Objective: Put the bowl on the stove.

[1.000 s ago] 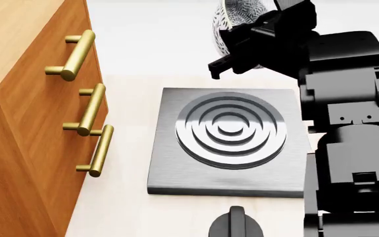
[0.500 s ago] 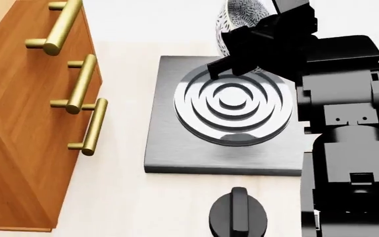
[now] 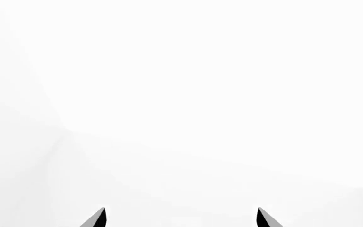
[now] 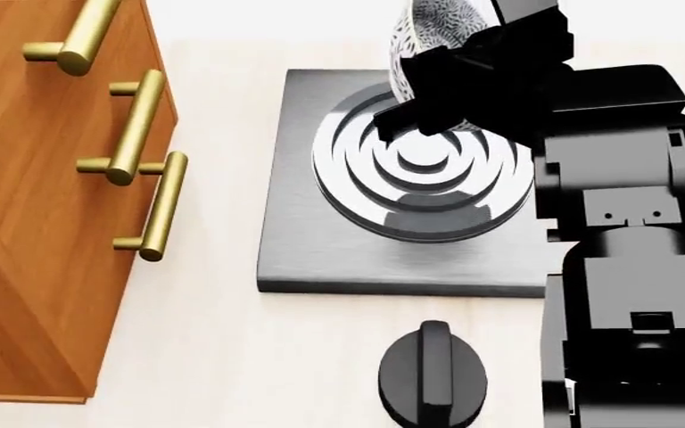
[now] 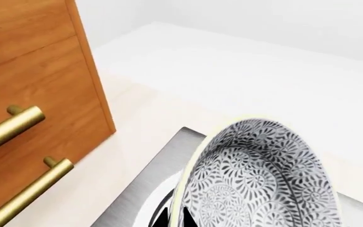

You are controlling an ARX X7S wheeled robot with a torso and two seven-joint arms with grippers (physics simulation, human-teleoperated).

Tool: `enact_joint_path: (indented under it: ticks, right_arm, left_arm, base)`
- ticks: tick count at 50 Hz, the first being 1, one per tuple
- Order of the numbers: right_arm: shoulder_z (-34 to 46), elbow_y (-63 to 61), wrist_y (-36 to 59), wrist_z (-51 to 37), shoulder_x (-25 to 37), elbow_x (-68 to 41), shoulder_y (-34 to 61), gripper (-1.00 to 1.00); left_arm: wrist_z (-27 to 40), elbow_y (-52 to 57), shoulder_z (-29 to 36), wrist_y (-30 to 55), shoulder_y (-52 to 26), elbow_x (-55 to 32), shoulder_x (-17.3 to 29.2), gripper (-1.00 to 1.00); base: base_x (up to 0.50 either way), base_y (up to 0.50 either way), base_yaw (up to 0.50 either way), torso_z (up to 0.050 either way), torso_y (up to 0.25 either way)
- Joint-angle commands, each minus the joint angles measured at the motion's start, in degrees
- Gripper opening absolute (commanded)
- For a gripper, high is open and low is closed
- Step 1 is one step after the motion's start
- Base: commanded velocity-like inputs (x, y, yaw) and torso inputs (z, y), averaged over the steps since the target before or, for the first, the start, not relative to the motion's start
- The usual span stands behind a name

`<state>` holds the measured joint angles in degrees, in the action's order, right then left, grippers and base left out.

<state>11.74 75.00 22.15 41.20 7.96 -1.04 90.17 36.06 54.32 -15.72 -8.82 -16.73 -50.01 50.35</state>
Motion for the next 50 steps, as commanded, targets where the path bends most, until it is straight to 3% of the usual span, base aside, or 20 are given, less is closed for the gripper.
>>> enact_joint_path:
  ticks: [1, 12, 50]
  right_arm:
    - [-2.21, -0.01, -0.7, 0.36, -1.08, 0.93, 0.12, -1.0]
    - [-2.28, -0.01, -0.65, -0.77, -0.84, 1.02, -0.11, -1.0]
    - [-0.49, -0.01, 1.38, -1.97, -1.33, 1.03, -1.26, -1.0]
  left_arm:
    - [-1.18, -0.01, -1.1, 0.24, 0.21, 2.01, -0.82, 1.0]
    - [-1.13, 0.0, -1.18, -0.15, 0.44, 2.35, -0.88, 1.0]
    - [-0.79, -0.7, -0.65, -0.94, 0.52, 2.5, -1.07, 1.0]
  base:
    - [0.0, 0.0, 0.0, 0.0, 0.0]
    - [0.0, 0.0, 0.0, 0.0, -0.158]
    - [0.0, 0.0, 0.0, 0.0, 0.0]
